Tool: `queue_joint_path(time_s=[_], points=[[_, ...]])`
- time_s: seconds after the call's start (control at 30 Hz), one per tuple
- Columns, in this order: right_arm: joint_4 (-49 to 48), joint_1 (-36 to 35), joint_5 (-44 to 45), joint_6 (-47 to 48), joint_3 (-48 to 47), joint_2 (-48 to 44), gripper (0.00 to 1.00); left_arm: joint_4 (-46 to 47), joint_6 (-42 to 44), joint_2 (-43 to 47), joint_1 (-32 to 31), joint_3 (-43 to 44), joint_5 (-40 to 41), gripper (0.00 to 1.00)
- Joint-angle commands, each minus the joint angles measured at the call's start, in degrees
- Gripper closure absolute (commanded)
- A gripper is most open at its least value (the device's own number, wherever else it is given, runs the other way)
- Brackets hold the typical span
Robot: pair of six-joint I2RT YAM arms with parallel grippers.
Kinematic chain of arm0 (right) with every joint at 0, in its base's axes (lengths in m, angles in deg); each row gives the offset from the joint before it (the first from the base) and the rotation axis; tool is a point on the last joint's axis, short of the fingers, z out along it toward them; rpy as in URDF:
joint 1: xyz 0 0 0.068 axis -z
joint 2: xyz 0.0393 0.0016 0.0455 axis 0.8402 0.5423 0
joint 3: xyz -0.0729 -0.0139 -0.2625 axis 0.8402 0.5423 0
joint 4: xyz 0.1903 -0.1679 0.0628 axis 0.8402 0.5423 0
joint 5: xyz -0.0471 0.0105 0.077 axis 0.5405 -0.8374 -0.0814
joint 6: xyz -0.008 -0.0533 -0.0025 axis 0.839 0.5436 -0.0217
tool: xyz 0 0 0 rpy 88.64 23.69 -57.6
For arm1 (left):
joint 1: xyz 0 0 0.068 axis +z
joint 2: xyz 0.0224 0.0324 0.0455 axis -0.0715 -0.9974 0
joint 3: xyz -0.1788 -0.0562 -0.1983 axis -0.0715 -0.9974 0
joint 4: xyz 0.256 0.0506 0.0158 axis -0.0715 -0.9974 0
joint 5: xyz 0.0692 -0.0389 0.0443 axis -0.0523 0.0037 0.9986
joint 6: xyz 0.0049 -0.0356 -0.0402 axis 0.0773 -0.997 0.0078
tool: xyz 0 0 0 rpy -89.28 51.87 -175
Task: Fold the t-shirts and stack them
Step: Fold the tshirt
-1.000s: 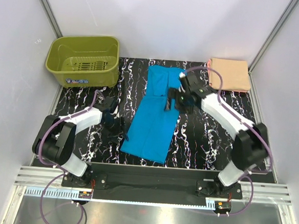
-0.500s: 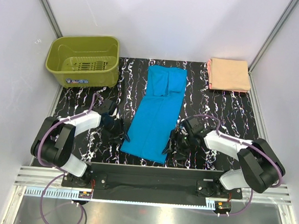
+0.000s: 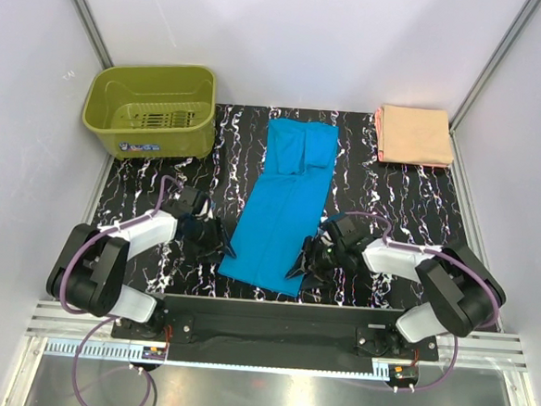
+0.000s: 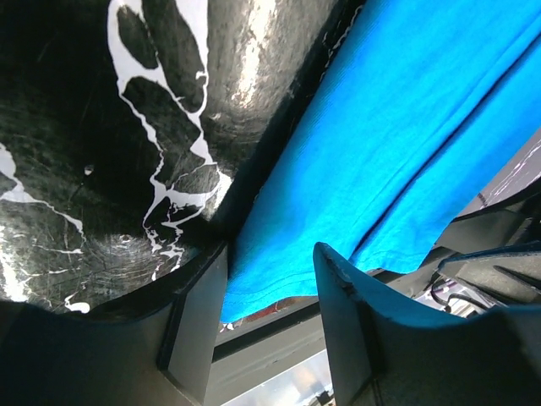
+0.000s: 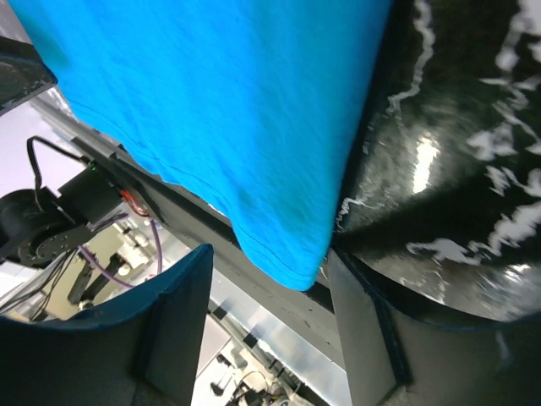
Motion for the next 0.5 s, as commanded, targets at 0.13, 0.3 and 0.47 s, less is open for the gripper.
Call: queue_joint_path(time_s=[0.13,0.3,0.47], points=[[-1.23,-2.03,1.03,-0.87,1.34,3.21,0.41,-4.04,-0.44,-1.24,-0.26,-5.09,7.7,0.52],[2.9,-2.21,2.61,0.01,1.07,1.89,0.42,-2.64,-2.2,-0.88,-0.35,-6.59,6.39,0.59],[3.26,-2.21,3.75,-1.57,2.92,0.66,0.51,-2.02,-3.95,-0.27,-2.54,-7.73,5.42,0.68]])
